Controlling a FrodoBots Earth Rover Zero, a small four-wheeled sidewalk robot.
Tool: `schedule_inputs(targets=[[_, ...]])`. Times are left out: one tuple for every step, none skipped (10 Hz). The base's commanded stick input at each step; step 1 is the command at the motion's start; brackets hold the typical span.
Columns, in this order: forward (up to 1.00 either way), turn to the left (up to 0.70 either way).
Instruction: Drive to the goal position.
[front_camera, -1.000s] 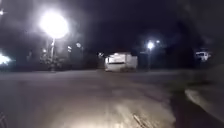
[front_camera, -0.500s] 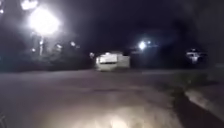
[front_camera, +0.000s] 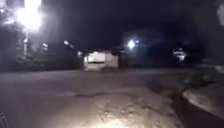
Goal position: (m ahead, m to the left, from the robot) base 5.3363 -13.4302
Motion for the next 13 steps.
schedule_inputs(targets=[[0.70, 0.00], [0.70, -0.02], [0.70, -0.30], [0.70, -0.35], [0.70, -0.35], [0.70, -0.35], [0.70, -0.35], [0.70, -0.35], [0.70, -0.35], [0.70, -0.35], [0.70, -0.35], [0.70, -0.35], [0.70, -0.35]])
